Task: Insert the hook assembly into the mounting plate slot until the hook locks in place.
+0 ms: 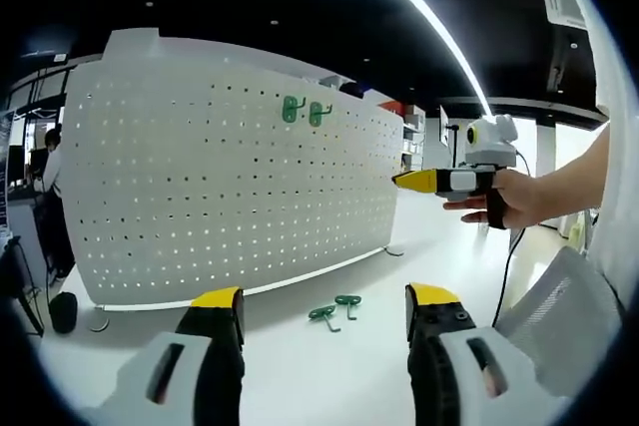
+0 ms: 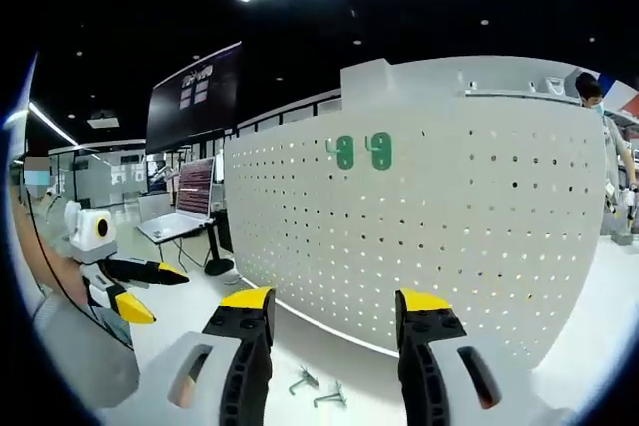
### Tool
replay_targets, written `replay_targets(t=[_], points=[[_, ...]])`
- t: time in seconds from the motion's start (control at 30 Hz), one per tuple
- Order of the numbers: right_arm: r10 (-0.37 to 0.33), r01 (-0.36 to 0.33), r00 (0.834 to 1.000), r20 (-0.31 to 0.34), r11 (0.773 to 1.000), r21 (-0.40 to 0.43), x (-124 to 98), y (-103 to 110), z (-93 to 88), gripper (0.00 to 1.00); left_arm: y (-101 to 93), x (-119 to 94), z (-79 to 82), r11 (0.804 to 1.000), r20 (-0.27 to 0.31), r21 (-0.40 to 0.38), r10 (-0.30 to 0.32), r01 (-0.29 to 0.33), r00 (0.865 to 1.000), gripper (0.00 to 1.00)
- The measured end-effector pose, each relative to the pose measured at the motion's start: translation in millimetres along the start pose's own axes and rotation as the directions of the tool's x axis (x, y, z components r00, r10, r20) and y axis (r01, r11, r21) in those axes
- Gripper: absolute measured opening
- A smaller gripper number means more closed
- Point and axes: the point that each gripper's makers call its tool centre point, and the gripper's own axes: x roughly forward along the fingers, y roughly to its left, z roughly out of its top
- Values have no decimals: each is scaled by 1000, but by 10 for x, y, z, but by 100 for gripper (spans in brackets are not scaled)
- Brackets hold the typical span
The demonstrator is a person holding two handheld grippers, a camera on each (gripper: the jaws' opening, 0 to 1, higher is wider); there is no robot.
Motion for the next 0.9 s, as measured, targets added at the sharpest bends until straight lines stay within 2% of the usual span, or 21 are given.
replay_targets(t=[0.5, 0.9], points=[[11, -11, 999, -32, 1000, 2, -237, 92, -227, 50, -22, 9, 13, 1000, 7, -4, -5, 5, 1000, 68], [4, -3, 999, -42, 1000, 12, -422, 93, -331, 52, -40, 11, 28, 1000, 12, 2, -6, 6, 1000, 69]])
